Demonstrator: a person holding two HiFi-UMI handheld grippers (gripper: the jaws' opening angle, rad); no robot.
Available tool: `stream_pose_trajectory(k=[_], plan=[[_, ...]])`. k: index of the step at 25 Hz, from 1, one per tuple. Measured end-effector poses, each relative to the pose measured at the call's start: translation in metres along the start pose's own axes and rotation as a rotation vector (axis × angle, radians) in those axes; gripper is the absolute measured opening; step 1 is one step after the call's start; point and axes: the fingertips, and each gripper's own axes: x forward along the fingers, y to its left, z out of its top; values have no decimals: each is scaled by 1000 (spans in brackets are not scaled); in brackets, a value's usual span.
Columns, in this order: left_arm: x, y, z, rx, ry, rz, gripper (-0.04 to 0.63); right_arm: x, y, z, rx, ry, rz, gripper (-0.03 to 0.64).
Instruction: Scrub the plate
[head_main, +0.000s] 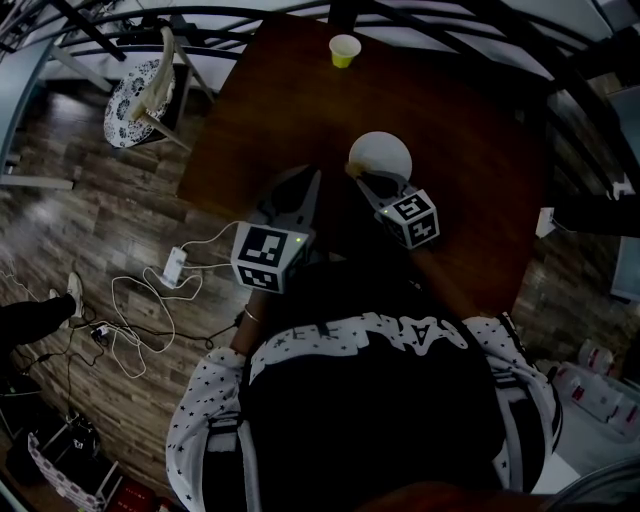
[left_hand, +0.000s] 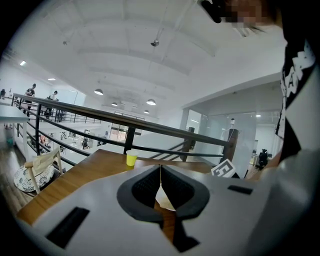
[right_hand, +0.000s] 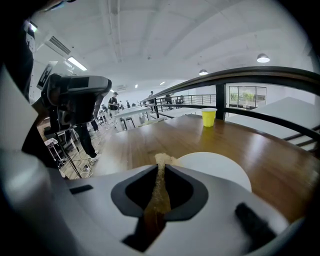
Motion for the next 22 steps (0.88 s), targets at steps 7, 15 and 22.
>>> stream_pose_trajectory(k=[7,15,22], plan=[[-1,-5,0,1,1,-8,15,-4,8,0,-9,-2,14,49],[-1,-10,0,8,5,-18,15,-7,12,-4,-6,-5,19,49],[0,-10,-3,11,7,-23,15,-5,12,-7,1,-7,15,49]])
